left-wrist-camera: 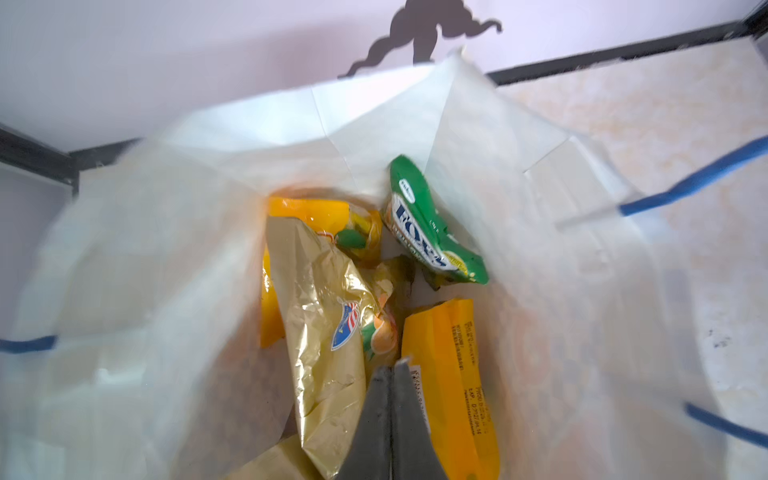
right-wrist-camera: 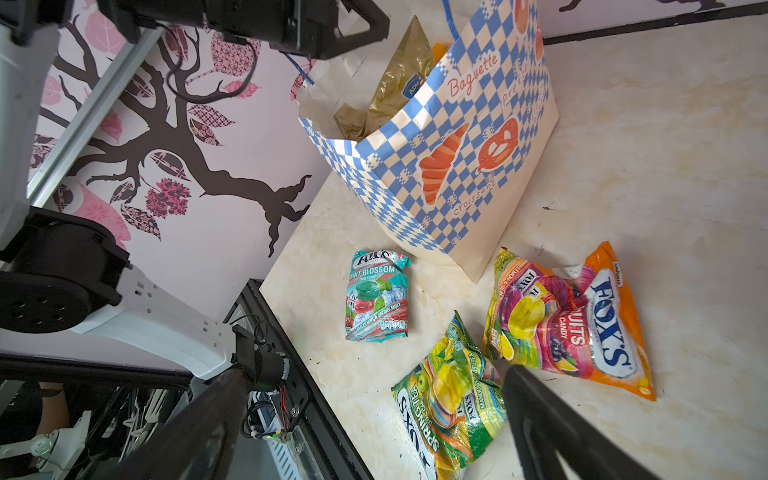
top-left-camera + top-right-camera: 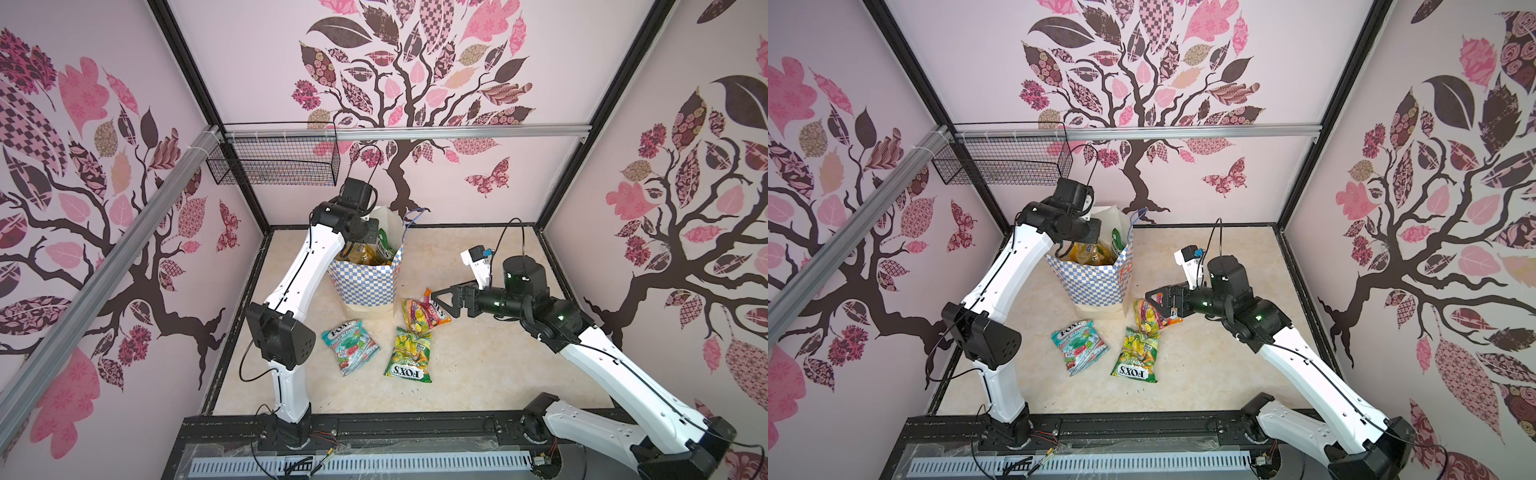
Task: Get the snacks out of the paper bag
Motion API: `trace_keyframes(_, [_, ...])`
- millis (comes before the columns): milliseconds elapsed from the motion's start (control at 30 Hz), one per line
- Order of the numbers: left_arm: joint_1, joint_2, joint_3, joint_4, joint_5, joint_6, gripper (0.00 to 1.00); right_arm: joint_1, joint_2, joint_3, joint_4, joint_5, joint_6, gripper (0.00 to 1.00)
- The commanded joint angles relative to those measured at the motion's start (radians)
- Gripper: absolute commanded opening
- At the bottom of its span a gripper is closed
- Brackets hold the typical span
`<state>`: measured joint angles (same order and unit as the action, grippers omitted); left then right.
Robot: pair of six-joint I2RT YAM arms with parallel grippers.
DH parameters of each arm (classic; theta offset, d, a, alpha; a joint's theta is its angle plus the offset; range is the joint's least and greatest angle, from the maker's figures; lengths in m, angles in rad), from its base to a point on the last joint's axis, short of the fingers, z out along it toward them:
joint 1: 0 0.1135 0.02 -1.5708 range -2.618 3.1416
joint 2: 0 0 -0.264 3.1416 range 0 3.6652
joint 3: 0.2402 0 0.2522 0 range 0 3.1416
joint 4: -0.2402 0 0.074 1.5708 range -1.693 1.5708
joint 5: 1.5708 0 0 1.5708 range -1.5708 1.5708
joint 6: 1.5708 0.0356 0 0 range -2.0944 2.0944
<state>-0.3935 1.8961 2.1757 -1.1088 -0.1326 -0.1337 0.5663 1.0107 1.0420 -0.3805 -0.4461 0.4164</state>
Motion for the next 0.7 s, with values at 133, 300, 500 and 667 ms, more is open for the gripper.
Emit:
trace_keyframes(133, [-0.005, -0.011, 0.052, 0.011, -0.016, 0.006, 0.00, 0.003, 0.000, 0.019, 0.009, -0.009, 0.003, 1.00])
trace_keyframes(300, [-0.007, 0.021, 0.049, -0.017, -0.043, 0.026, 0.00, 0.002, 0.004, 0.020, 0.012, -0.012, 0.005, 1.00])
trace_keyframes(500, [-0.010, 0.102, 0.002, -0.006, -0.240, 0.085, 0.67, 0.003, 0.007, 0.024, 0.014, -0.015, 0.000, 1.00])
trace_keyframes(667, [-0.004, 0.166, -0.002, 0.060, -0.323, 0.161, 0.88, 0.001, 0.011, 0.038, -0.002, -0.007, -0.022, 1.00])
